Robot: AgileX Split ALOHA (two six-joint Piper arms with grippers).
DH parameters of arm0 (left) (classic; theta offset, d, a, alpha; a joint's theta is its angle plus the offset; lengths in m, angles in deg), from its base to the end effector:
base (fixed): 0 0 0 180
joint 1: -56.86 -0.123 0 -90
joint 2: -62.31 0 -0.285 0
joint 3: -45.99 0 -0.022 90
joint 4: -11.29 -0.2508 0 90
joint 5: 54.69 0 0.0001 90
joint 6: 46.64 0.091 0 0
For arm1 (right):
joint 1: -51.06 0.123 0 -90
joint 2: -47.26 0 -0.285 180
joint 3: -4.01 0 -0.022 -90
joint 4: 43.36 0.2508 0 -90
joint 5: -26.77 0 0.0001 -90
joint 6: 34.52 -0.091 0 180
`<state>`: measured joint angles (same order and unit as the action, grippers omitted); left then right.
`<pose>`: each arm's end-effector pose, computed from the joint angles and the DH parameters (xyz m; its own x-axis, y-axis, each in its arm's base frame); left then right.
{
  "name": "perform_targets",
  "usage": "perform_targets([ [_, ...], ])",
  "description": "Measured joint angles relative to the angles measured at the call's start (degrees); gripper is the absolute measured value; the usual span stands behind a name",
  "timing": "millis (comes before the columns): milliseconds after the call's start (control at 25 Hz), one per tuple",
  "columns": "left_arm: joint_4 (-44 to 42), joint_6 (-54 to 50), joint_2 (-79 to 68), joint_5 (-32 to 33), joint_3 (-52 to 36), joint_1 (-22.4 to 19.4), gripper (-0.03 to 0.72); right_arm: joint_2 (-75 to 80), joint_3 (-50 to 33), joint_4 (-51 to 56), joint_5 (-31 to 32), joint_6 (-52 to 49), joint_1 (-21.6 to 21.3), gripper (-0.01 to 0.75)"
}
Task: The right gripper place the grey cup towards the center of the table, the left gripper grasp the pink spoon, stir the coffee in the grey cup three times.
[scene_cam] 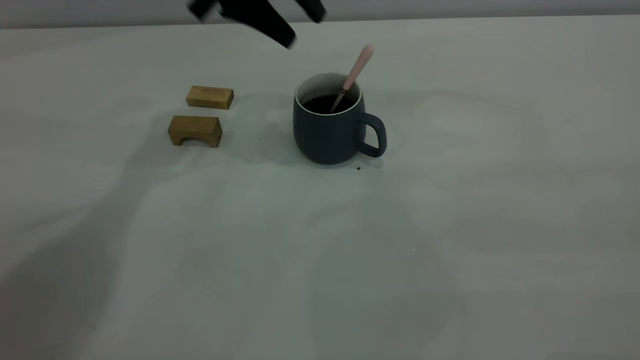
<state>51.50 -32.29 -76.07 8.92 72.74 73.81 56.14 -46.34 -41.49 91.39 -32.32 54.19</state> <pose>0.4331 -0.1871 0.1675 -0.9699 0.2029 -0.1345 0.2430 0.7738 -0.5850 -0.0020 0.0026 0.2635 -0.5539 -0.0547 -0.8308 -0.0926 0.9957 -0.0039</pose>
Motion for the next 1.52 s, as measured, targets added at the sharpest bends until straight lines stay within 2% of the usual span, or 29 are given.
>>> perform_targets([
  [160,-10.46,7.82,8.56,3.31,0.00,3.03,0.406,0.00,0.00,0.00,0.00,0.00,0.00,0.438],
  [320,-15.51,10.26,19.26,3.29,0.00,5.46,0.374,0.00,0.00,0.00,0.00,0.00,0.00,0.438],
  [560,-22.59,5.46,36.72,3.29,-3.38,5.92,0.343,0.00,0.00,0.00,0.00,0.00,0.00,0.438],
  [840,-38.12,-11.65,58.35,3.06,-19.26,5.93,0.341,0.00,0.00,0.00,0.00,0.00,0.00,0.438],
  [1080,-44.06,-16.01,81.78,0.31,-40.25,5.93,0.341,0.00,0.00,0.00,0.00,0.00,0.00,0.438],
  [1240,-44.82,-16.13,95.32,-1.91,-53.63,2.48,0.341,0.00,0.00,0.00,0.00,0.00,0.00,0.438],
  [1520,-42.64,-16.76,114.11,-2.25,-71.59,-11.14,0.341,0.00,0.00,0.00,0.00,0.00,0.00,0.438],
])
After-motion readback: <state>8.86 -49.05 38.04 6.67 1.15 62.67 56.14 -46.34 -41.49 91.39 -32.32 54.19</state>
